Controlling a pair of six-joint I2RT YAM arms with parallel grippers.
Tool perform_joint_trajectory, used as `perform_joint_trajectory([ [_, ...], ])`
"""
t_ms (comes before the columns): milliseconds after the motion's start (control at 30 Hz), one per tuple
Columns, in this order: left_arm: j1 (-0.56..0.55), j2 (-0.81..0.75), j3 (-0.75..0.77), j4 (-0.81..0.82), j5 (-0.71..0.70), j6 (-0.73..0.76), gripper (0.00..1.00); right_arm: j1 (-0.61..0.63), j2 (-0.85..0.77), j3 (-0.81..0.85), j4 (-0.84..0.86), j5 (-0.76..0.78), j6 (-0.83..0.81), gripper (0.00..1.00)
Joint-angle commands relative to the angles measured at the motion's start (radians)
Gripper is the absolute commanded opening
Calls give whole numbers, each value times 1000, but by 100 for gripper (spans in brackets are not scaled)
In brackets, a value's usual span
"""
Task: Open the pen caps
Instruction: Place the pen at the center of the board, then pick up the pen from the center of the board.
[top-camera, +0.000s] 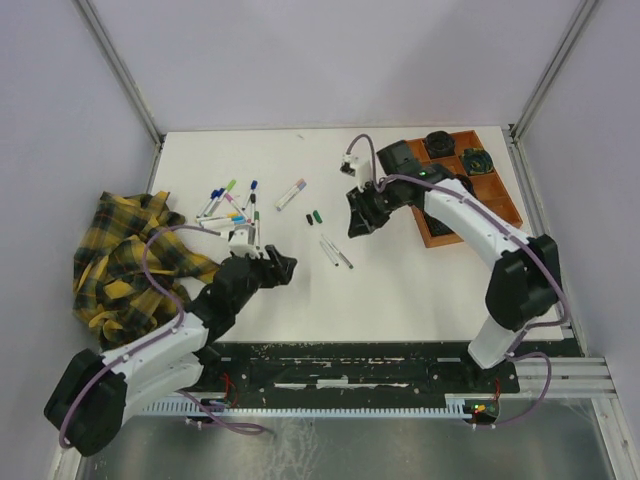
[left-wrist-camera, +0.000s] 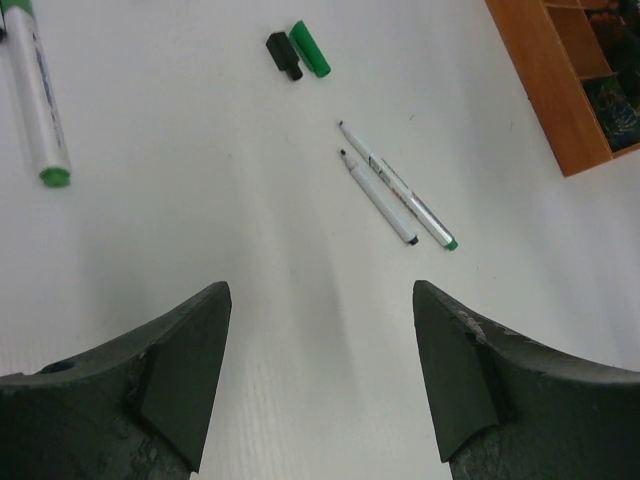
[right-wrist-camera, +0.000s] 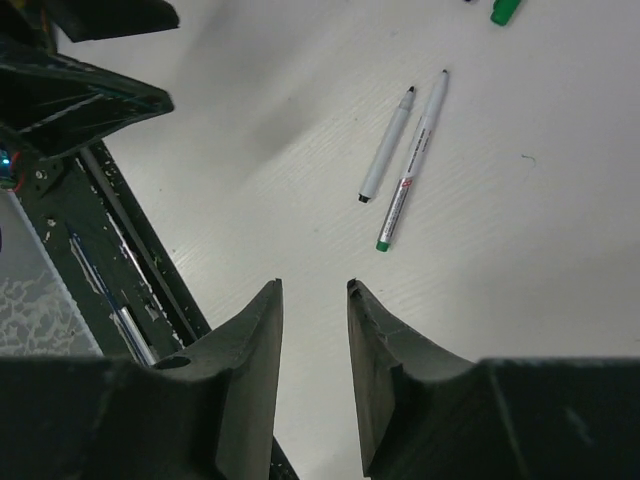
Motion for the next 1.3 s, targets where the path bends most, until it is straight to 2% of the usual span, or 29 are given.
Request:
perform_joint_trajectory([
  [0,5,165,199,-43,-42,170,79,-76,-158,26,-11,-140,-56,40],
  [267,14,543,592,-232,-148,348,80,-89,-339,-22,-112,-166,-151,41],
  [367,31,670,760,-317,-154,394,80,-101,-387,-132,-48,-195,-146,42],
  [467,65,787,912,-416,-148,425,79,-133,-426,-201,-4,-161,-142,43],
  [567,107,912,1066,-507,-104,456,74,-139,-416,-200,-7,-211,-127,43],
  [667,137,1030,1210,-592,-69,488,65,-141,-415,-199,-14,-179,-131,43],
  [867,183,1189,1401,-697,-42,551,46,-140,-422,-209,-4,-160,-124,43],
  [1100,214,1284,1537,-767,31,588,36,-140,-421,-214,4,-160,-121,43],
  [1267,217,1338,1592,-806,23,602,34,-140,-412,-213,0,-165,-124,43],
])
